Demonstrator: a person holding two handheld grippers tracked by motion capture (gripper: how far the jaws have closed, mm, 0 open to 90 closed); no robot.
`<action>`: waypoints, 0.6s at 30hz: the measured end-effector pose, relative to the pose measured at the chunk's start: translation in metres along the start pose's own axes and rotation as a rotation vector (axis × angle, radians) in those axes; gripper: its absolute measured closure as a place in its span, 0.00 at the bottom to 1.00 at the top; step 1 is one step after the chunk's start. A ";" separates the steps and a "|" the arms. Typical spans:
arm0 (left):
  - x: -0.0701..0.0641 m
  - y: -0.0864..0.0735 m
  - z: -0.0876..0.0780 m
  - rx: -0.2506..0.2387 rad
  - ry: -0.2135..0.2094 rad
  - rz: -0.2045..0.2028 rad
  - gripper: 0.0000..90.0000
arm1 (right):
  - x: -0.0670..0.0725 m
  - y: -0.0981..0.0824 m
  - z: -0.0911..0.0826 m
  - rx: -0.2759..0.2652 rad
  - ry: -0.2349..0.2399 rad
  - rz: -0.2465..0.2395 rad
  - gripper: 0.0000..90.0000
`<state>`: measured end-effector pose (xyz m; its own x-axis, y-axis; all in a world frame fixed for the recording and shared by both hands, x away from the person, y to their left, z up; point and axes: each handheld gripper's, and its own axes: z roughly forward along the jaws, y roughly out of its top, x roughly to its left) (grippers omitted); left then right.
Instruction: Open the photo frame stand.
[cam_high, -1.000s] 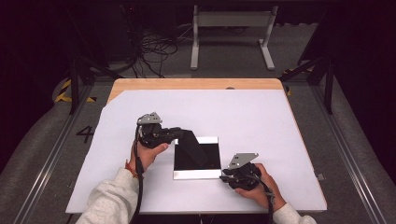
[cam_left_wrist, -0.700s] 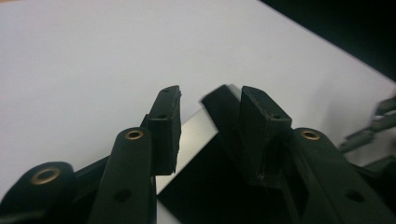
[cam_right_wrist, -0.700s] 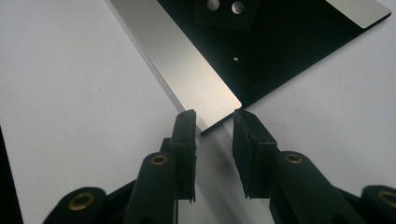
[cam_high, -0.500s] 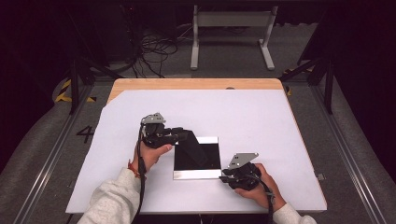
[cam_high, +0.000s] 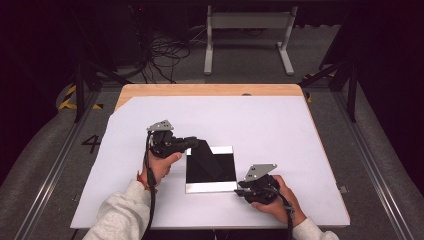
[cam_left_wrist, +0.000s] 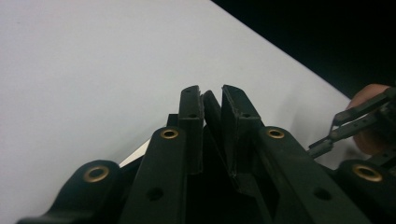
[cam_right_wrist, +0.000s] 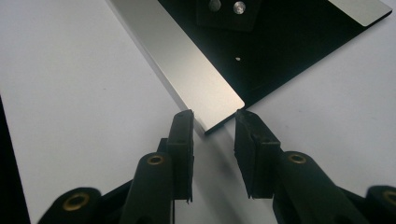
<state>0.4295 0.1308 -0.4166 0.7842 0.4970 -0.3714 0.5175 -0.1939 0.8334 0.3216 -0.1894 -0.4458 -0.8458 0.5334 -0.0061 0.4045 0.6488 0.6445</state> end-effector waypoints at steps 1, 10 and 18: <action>0.001 0.000 -0.001 -0.013 -0.024 -0.010 0.89 | 0.000 0.000 0.000 0.000 0.000 0.000 0.76; 0.008 -0.002 -0.005 -0.038 -0.084 -0.048 0.91 | 0.001 0.000 0.001 0.005 0.007 -0.006 0.76; 0.001 0.000 -0.010 -0.041 -0.079 -0.001 0.91 | 0.001 0.001 0.001 0.006 0.008 -0.009 0.76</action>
<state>0.4271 0.1394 -0.4128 0.8094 0.4284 -0.4017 0.5047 -0.1576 0.8488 0.3211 -0.1880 -0.4460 -0.8522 0.5232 -0.0053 0.3990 0.6564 0.6403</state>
